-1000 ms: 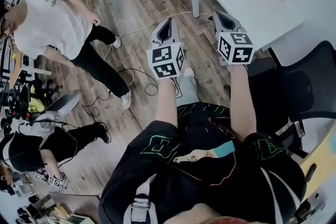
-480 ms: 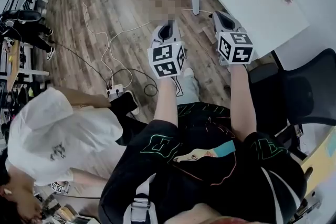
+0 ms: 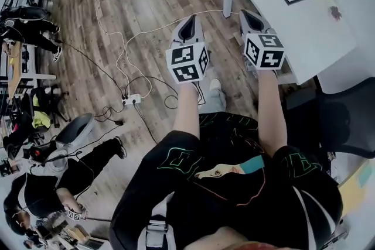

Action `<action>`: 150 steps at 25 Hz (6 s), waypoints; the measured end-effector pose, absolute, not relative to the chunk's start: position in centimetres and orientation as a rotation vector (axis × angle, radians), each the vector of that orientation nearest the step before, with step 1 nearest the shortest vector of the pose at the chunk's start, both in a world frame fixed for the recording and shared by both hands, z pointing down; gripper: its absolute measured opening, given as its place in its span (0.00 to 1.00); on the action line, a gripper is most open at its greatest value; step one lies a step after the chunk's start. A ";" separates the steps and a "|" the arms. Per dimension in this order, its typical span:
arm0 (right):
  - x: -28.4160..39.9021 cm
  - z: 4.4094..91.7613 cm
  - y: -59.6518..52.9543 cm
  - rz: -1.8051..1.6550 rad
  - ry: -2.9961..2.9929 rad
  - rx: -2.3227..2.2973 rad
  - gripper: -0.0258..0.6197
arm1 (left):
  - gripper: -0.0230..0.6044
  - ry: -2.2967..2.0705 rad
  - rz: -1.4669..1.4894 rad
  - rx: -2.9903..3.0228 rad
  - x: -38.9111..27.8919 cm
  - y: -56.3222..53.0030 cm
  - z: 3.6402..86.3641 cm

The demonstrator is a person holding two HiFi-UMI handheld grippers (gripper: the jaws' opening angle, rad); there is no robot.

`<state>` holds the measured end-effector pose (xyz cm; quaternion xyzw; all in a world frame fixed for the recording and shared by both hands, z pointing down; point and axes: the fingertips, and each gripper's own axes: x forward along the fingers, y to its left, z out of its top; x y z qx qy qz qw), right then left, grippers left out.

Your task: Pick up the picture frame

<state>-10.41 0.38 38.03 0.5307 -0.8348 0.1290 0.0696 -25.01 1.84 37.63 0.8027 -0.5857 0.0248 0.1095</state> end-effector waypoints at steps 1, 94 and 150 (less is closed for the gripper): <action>-10.7 38.1 -0.4 0.386 -2.510 1.594 0.05 | 0.04 -1.724 0.066 2.354 -25.4 1.1 37.7; 15.9 48.2 -38.0 0.785 -2.041 2.115 0.05 | 0.04 -1.067 0.436 2.541 1.5 -42.0 47.4; 35.9 61.0 -22.0 1.171 -1.255 2.616 0.11 | 0.13 -0.193 1.005 2.677 26.5 -34.8 61.1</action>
